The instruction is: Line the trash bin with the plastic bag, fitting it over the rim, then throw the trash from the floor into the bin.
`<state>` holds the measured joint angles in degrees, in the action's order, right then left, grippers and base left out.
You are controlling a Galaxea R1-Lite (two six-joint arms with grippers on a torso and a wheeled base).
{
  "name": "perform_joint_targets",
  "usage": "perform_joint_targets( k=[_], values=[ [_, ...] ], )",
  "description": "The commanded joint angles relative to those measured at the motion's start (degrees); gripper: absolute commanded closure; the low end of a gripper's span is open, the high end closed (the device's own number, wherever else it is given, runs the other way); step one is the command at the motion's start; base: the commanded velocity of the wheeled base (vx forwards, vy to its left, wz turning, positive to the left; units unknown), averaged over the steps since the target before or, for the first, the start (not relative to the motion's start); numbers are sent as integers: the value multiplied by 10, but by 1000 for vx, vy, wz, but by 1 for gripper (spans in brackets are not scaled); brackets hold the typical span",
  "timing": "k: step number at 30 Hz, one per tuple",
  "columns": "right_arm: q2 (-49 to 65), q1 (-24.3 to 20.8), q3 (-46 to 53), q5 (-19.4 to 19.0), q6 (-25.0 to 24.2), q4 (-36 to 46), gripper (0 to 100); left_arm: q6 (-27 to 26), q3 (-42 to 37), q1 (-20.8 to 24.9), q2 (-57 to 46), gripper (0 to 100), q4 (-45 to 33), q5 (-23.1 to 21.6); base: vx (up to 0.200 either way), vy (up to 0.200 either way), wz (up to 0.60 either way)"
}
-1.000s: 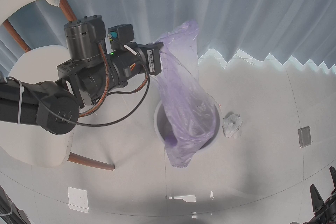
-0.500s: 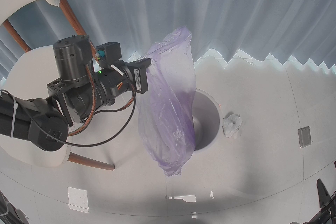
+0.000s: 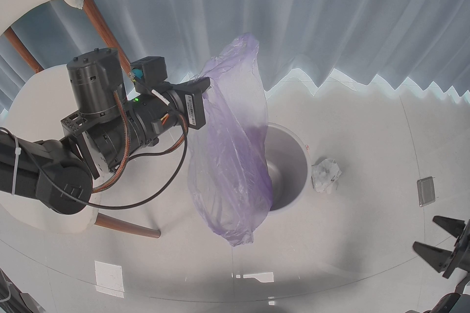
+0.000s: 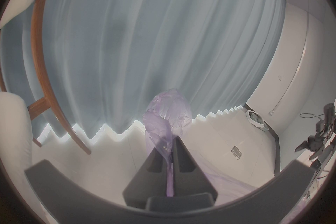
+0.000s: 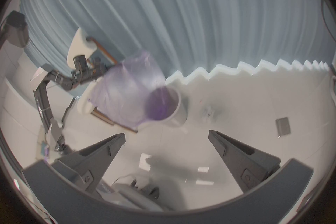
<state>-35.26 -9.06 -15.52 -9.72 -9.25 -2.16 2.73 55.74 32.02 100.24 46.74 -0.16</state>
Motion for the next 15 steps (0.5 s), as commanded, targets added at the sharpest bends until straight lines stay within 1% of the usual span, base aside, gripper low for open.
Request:
perform_joint_targets(
  k=[1, 3, 4, 5, 7, 8, 12, 15],
  values=[
    [-264, -78, -4, -75, -9, -6, 0, -38, 14, 10, 0, 100, -3, 0, 0, 0, 0],
    [-309, -92, -8, -88, -9, -16, 0, -48, 19, 21, 0, 100, -3, 0, 0, 0, 0],
    [-309, -92, -8, -88, -9, -16, 0, -48, 19, 21, 0, 100, -3, 0, 0, 0, 0],
    [-351, -105, -8, -105, -9, -50, 0, -55, 24, 30, 0, 100, -4, 1, 0, 0, 0],
    [-376, -112, -6, -115, -9, -72, 0, -55, 24, 34, 0, 100, -4, 2, 0, 0, 0],
    [-407, -128, -3, -120, -9, -101, 0, -55, 23, 37, 0, 100, -4, 2, 0, 0, 0],
    [-475, -172, -5, -121, -14, -159, 0, -55, 23, 41, -1, 100, -4, 2, 0, 0, 0],
    [-480, -175, -5, -121, -14, -163, 0, -55, 23, 41, -1, 100, -4, 3, 0, 0, 0]
  ],
)
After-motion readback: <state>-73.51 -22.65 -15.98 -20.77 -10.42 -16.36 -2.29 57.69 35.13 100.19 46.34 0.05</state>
